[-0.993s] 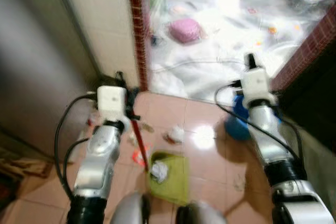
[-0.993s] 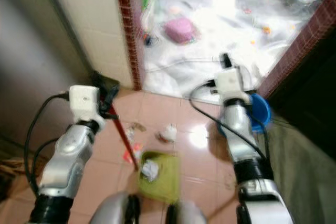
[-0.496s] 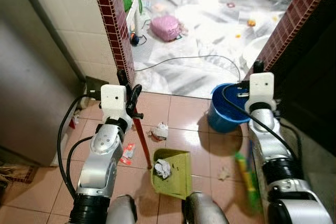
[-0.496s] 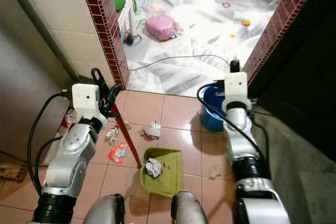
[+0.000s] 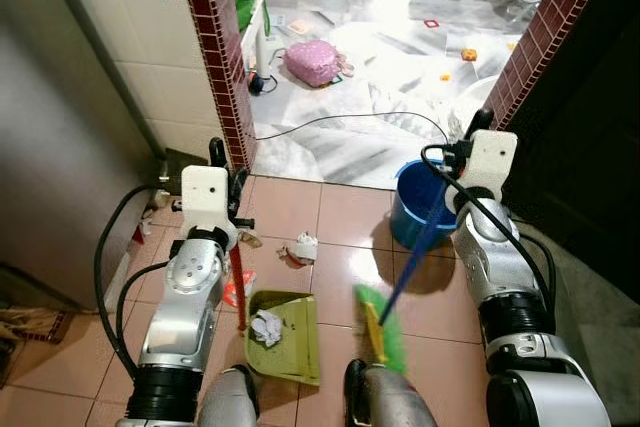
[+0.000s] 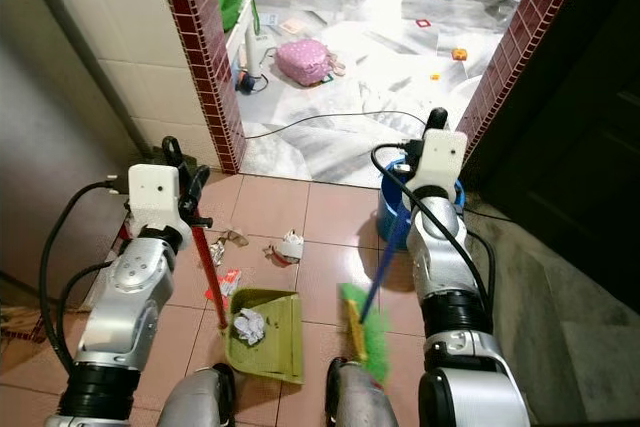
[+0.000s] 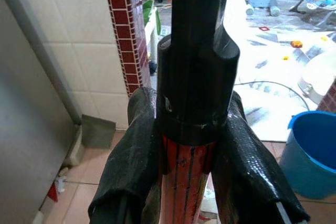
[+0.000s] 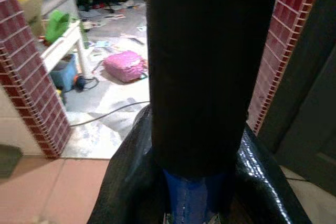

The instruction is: Sweep floor

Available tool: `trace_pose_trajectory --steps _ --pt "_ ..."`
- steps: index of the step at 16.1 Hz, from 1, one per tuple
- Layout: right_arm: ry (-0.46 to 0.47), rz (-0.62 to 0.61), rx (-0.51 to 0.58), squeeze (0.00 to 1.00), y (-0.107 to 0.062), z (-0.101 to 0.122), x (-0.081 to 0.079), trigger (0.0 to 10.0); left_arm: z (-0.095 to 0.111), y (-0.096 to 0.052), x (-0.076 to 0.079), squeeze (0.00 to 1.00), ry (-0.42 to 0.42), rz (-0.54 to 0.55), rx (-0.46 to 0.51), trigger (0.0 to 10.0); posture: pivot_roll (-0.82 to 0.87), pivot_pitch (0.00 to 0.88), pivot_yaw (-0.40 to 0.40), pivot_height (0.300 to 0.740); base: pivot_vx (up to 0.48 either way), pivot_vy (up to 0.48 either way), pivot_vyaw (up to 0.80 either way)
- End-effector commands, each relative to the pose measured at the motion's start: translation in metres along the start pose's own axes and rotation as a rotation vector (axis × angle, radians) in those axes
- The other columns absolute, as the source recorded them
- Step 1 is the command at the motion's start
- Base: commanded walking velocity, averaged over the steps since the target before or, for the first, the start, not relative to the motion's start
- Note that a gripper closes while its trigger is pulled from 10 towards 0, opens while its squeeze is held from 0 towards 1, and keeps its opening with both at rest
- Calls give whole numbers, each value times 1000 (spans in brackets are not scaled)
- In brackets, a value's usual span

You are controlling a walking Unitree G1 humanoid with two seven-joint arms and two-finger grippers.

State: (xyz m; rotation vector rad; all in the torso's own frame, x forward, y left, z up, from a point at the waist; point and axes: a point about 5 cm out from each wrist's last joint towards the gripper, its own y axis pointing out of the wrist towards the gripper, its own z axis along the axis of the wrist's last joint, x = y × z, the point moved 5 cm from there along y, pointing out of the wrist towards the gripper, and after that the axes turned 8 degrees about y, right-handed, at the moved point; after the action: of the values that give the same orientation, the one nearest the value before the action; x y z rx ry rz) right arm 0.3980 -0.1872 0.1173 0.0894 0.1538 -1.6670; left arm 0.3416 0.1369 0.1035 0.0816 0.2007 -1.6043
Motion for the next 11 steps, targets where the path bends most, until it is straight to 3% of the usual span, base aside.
trace_pose_trajectory --steps 1,8,11 --pt "-3 21 32 0 1 10 -4 10000 18 4 0 0 -7 0 74 10000 -44 140 -3 740 0 0 0" --pt "-49 46 17 0 -4 4 -3 10000 18 3 3 0 -40 -6 77 10000 -51 146 -7 740 0 0 0" --pt "-51 52 8 0 -5 1 -5 10000 12 4 -1 0 -12 28 63 10000 -51 151 -7 740 0 0 0"
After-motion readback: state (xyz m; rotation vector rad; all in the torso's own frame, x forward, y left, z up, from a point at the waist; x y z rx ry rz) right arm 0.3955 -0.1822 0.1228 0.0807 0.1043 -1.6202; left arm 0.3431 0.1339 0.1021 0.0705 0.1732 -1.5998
